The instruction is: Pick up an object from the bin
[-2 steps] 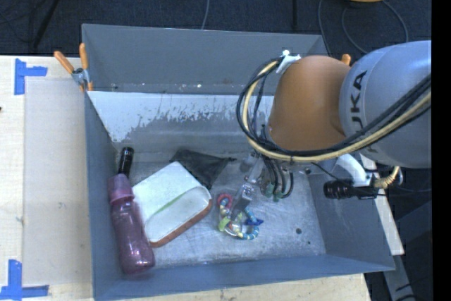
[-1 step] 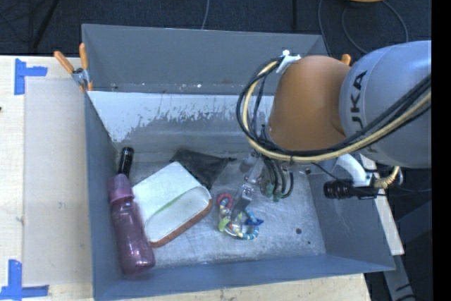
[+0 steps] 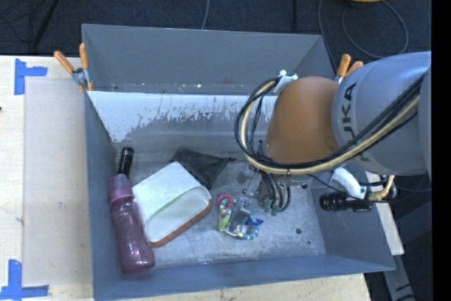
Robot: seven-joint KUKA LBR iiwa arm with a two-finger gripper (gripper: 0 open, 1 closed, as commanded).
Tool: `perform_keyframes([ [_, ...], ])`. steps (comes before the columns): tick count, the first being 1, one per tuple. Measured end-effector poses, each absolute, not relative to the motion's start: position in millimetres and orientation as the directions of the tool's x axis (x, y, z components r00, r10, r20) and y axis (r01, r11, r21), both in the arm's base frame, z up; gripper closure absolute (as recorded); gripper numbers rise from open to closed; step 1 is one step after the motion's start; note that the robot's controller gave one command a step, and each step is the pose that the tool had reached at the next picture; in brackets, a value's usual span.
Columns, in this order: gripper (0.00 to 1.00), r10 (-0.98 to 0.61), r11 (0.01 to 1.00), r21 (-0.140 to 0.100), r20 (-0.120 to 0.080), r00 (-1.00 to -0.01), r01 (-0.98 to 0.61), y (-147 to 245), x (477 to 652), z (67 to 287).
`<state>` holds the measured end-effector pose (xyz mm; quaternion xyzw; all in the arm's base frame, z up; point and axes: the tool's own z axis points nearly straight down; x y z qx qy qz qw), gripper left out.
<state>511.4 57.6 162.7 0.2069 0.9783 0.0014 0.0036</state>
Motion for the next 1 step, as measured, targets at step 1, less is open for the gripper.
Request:
perform_keyframes([
  [1, 1.0, 0.18, 0.984, 0.0, 0.003, -0.984, 0.18, 45.4, 501.8, 77.5],
])
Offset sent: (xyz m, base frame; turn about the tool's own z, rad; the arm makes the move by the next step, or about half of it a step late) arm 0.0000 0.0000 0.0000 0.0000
